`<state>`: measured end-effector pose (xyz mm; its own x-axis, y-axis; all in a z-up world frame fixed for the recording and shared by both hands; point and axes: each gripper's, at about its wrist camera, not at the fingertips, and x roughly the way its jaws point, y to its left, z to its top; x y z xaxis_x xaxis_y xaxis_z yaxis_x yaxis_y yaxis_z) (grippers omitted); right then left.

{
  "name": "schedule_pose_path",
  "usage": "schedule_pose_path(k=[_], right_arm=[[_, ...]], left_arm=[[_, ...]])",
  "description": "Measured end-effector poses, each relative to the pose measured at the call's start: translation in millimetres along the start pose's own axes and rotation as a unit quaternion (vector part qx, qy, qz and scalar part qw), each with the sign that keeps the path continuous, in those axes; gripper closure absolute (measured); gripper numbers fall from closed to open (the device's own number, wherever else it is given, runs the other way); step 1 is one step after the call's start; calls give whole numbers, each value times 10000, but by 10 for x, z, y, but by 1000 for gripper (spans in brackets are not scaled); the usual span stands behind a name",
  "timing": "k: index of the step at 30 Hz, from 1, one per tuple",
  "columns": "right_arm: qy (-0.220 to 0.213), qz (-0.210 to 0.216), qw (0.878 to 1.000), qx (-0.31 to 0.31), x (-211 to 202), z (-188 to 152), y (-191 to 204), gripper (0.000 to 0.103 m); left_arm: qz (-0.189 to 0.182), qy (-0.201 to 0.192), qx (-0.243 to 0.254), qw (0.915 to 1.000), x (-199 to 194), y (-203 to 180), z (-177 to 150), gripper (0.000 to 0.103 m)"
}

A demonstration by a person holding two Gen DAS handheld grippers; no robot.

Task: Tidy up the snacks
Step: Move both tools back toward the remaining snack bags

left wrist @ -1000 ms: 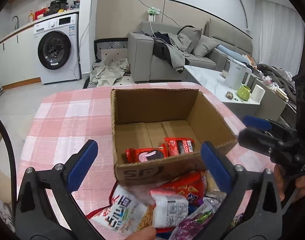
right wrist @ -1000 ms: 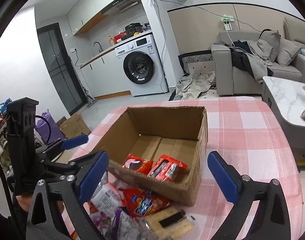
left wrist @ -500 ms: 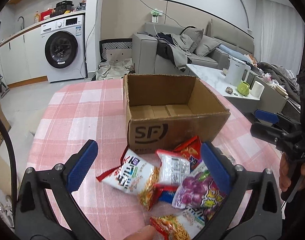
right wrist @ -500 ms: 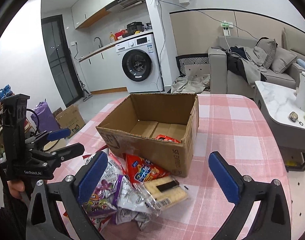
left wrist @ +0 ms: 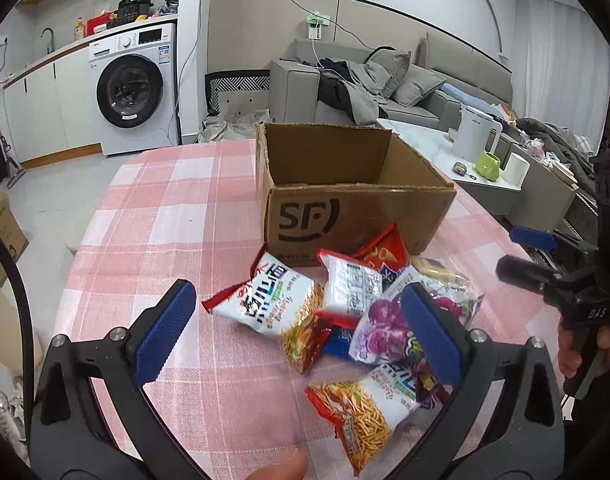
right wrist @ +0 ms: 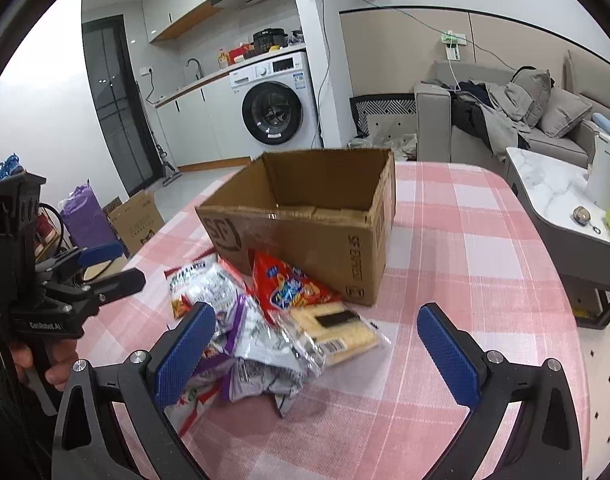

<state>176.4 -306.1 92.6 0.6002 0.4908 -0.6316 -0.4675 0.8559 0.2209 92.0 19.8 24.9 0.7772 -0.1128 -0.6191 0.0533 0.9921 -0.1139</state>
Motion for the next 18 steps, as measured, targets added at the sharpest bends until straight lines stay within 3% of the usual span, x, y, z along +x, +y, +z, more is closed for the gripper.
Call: schedule_pose_path(k=[10, 18], right_arm=[[266, 188, 9995, 29, 29, -184, 0, 0], [516, 293, 9982, 120, 81, -289, 46, 0]], left_arm=[[4, 209, -157, 9997, -2, -61, -141, 1], [64, 194, 64, 9998, -75, -199, -179, 1]])
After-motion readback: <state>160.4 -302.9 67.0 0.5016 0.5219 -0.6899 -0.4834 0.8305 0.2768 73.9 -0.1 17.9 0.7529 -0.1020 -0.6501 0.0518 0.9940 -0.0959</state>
